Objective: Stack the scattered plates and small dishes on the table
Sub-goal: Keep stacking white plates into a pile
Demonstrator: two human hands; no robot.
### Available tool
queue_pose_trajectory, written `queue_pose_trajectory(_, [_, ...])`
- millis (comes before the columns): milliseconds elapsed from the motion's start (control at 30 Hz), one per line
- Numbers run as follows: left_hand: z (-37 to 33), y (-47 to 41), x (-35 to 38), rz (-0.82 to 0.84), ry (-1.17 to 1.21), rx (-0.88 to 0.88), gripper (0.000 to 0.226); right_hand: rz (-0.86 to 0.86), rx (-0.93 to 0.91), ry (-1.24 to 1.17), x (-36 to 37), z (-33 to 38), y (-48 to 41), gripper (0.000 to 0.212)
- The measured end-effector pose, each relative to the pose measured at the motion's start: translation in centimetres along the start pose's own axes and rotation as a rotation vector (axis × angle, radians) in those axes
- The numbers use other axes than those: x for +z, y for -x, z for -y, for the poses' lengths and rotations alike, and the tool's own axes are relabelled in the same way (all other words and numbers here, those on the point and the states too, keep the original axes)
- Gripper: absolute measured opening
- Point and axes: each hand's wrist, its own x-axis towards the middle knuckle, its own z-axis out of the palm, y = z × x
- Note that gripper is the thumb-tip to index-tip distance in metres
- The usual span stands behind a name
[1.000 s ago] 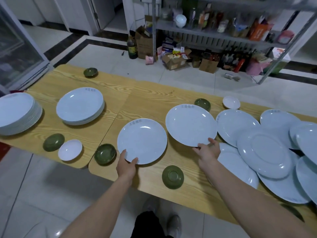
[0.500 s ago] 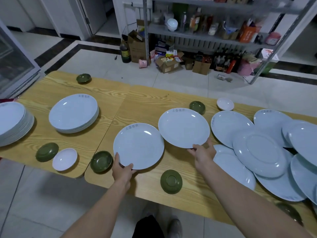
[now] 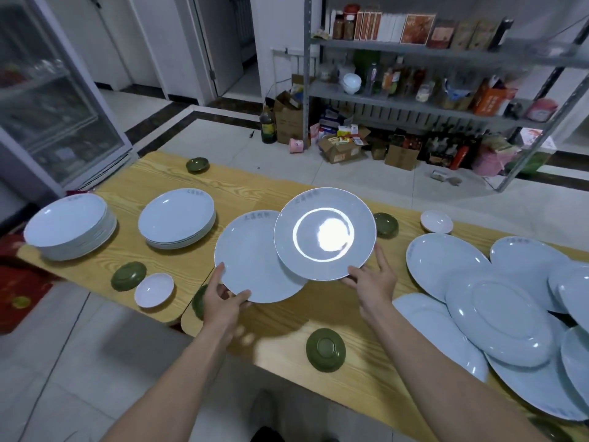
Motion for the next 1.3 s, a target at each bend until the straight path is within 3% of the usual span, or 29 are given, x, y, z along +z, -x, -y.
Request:
queue_pose_trajectory(467, [-7.1,-2.9,-8.3,0.03,0.096,0.154,0.088,0.097,-0.05,-0.106,10.9,0.1,3.0,0.087])
queue_pose_trajectory(867, [-11.3,-11.2,-16.7,0.065,0.069,0.138,0.087,0.077,-0.039,-0.142,22.5,-3.6,4.6,0.088])
queue_pose_trajectory(1300, [-12.4,-21.5,-17.3,0.012,0.076,0.053,0.082,0.066,0.034,-0.109,29.7,-5.5,-2.1,0.087])
